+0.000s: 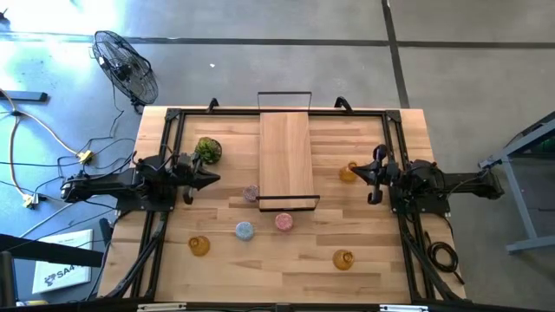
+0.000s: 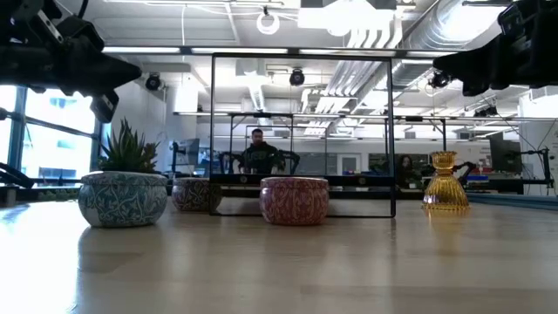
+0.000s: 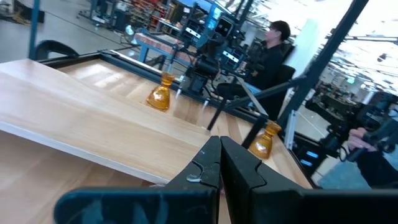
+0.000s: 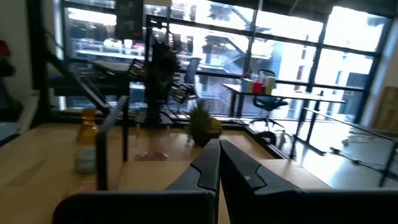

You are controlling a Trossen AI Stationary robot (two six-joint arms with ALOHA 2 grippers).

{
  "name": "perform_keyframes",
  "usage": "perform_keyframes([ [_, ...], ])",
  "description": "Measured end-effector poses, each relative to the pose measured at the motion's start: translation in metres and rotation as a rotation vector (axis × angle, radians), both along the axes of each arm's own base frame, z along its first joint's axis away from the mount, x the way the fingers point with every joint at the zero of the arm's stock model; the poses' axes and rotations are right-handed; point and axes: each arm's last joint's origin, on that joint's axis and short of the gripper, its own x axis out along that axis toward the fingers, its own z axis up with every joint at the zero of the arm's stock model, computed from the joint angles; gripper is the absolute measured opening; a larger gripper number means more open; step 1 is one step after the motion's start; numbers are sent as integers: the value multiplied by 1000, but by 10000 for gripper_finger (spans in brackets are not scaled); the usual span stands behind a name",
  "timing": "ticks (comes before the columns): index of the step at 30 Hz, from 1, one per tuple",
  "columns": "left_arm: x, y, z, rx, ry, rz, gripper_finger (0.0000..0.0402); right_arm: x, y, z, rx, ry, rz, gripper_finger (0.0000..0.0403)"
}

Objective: Pick & Place candle stick holders
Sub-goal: Put the top orange glass candle holder on the shelf

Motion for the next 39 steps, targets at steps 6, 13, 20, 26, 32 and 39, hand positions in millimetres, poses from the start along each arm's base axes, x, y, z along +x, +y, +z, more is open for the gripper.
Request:
perform_keyframes([
  [6,0,-1,0,-9,0,-30,1,0,0,0,15,-3,2,1],
  [13,0,-1,0,0,-2,-33,1,-1,-2,0,121,-21,-57,22],
  [20,0,0,0,25,-2,-13,1,-1,-4,-6,173,19,-133,109],
  [26,0,0,0,30,-3,-7,1,-2,-5,-5,177,34,-178,204],
  [32,0,2,-1,28,13,62,1,-9,-5,11,185,110,-180,263],
  [39,0,2,-1,27,12,77,19,-11,-7,12,265,135,-247,271],
])
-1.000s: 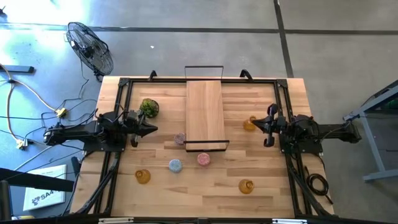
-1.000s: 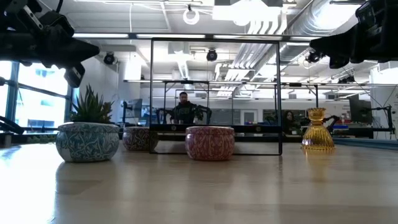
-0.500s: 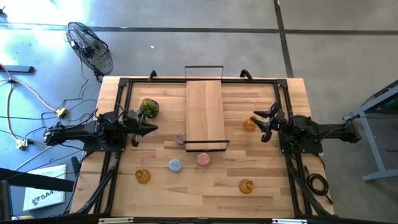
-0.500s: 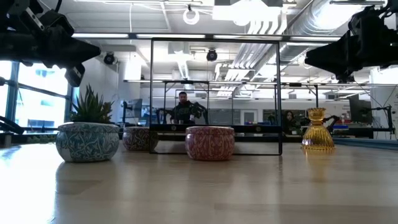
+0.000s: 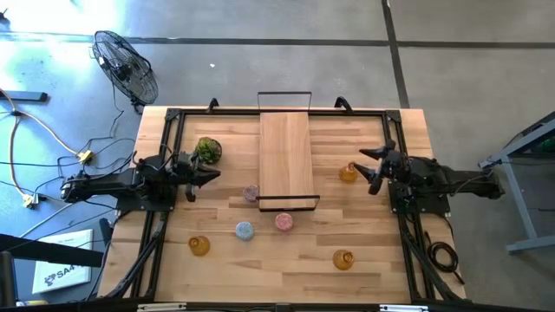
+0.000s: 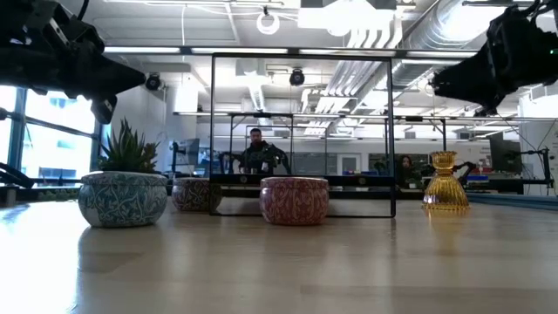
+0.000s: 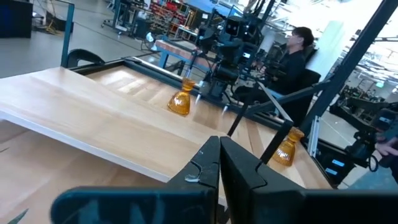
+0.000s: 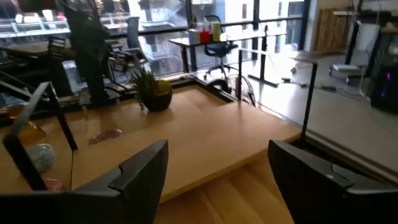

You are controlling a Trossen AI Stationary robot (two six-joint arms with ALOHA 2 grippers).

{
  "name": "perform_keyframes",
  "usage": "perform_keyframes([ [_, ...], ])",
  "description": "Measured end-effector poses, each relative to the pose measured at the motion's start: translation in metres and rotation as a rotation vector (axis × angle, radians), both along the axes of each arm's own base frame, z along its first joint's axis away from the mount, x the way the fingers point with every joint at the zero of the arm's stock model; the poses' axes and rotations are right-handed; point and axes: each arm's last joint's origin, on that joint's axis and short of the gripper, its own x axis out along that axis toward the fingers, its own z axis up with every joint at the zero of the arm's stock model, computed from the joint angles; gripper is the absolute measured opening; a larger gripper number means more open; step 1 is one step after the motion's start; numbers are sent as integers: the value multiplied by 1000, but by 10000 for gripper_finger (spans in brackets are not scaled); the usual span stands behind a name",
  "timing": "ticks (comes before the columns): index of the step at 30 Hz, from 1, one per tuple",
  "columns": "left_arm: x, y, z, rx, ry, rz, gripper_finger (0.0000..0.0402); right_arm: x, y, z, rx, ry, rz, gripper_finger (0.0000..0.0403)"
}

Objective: Pick & Place candle stick holders
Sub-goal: Put the top orange glass candle holder on the shelf

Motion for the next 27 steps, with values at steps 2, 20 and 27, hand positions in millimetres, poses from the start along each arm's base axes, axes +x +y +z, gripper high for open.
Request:
perform_keyframes([
  [2,0,0,0,0,0,6,39,1,0,-2,49,4,-17,271],
  [20,0,0,0,-1,0,11,252,12,-3,-28,194,229,-174,270],
  [27,0,0,0,-1,0,10,257,16,-1,-34,243,286,-138,270],
])
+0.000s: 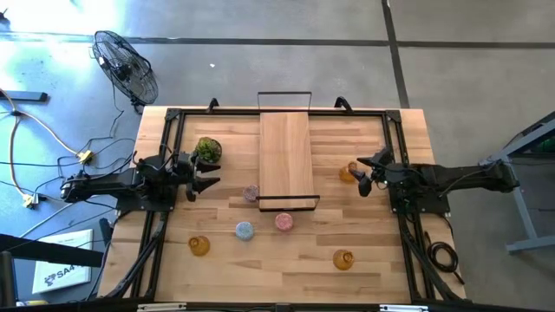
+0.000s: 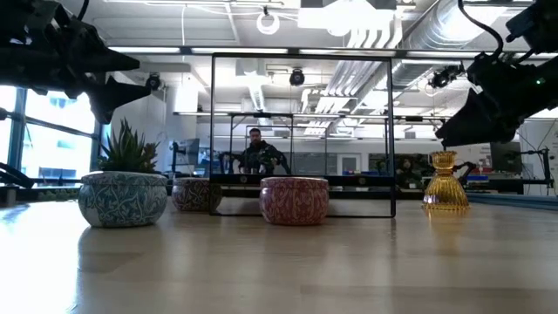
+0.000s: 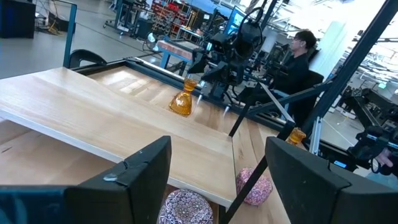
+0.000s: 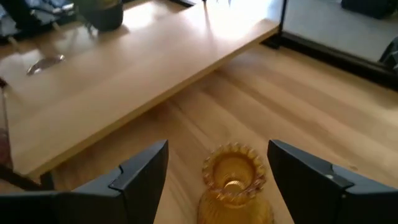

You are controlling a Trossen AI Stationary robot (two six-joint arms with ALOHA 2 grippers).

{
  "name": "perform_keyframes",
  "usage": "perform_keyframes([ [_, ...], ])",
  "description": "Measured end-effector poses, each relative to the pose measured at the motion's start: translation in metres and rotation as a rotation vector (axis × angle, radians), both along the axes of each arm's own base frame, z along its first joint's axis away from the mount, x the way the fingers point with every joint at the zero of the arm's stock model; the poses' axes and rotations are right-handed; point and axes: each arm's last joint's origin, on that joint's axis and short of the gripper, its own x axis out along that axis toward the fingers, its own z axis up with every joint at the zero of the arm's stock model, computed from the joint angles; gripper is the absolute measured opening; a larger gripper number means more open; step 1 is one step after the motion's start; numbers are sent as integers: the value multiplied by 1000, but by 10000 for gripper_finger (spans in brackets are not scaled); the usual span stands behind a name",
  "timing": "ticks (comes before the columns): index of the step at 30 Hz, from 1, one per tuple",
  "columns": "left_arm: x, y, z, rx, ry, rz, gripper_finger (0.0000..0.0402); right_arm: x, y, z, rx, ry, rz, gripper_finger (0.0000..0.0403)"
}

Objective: Pick & Place candle stick holders
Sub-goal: Put the top orange glass candle holder on the shelf

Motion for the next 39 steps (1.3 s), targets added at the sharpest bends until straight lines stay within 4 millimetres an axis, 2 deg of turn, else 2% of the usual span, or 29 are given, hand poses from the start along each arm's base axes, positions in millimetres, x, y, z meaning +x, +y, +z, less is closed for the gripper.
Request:
perform_keyframes([
  [16,0,0,0,0,0,-1,257,7,-1,-16,23,165,-57,270],
  [29,0,0,0,0,1,-1,257,17,-1,-19,-20,182,-72,269],
  [34,0,0,0,0,1,-1,257,18,-2,-21,-40,204,-96,236],
  [39,0,0,0,0,1,-1,257,21,-2,-20,-58,205,-85,163],
])
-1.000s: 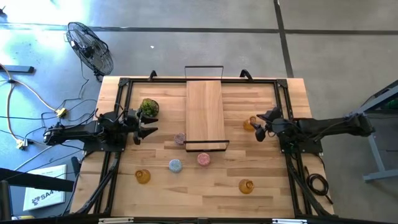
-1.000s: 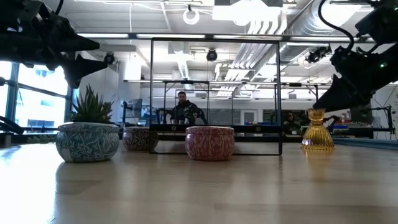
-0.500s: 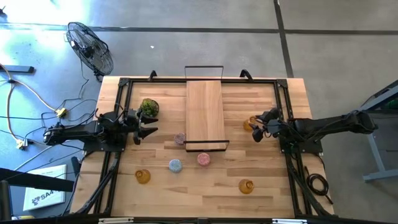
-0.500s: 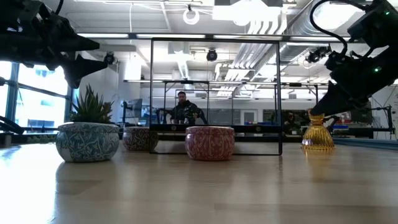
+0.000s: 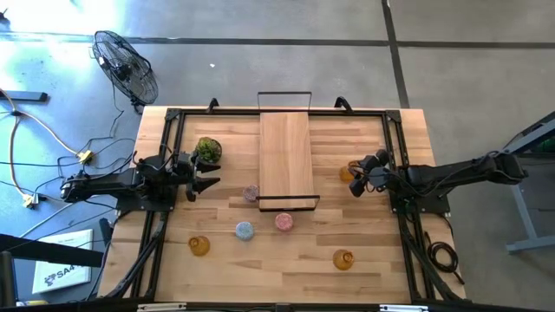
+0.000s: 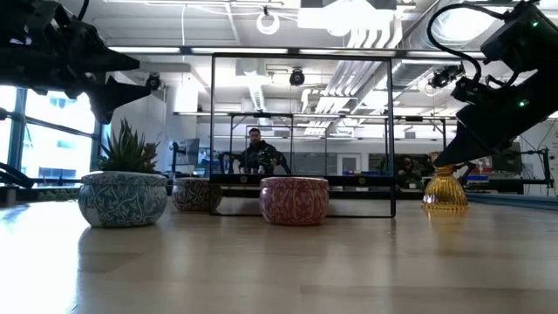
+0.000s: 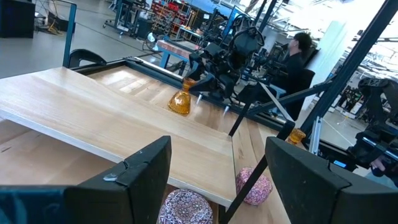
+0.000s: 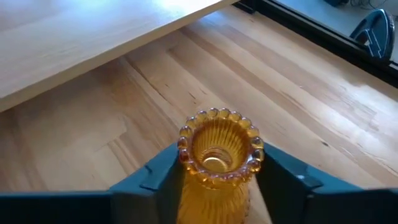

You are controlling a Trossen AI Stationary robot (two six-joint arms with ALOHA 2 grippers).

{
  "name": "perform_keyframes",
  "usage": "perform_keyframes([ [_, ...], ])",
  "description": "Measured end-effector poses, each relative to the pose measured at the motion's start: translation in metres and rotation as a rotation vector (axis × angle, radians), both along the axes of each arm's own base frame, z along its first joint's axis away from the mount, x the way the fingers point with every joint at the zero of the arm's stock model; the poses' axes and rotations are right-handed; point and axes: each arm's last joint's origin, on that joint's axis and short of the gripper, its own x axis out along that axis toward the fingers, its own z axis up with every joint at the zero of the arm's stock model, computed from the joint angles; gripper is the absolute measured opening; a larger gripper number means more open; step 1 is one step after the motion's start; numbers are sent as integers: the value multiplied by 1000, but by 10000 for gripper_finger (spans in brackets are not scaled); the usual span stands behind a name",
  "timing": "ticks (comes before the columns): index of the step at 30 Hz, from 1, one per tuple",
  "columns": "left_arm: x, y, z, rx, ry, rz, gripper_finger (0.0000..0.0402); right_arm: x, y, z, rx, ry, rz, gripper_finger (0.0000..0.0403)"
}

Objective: Pick & Place candle stick holders
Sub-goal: Put the top orange glass candle holder on the shelf

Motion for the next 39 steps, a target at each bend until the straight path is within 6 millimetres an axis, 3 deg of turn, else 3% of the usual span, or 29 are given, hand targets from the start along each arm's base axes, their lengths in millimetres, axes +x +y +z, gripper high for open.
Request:
perform_keyframes([
  [3,0,0,0,0,0,-1,257,1,0,1,-25,9,29,122],
  [12,0,-1,0,0,5,-27,257,3,0,3,-43,-3,60,122],
  [17,0,-1,0,0,5,-27,257,12,1,16,-89,-92,132,122],
  [23,0,-1,0,20,7,-23,257,25,2,57,-269,-197,227,122],
  [29,0,0,0,24,7,-16,257,32,-8,111,-444,-297,240,122],
  [34,0,0,0,26,7,-16,257,35,-27,153,-518,-355,249,122],
  [39,0,0,0,26,6,-15,257,56,-59,175,-462,-378,335,122],
])
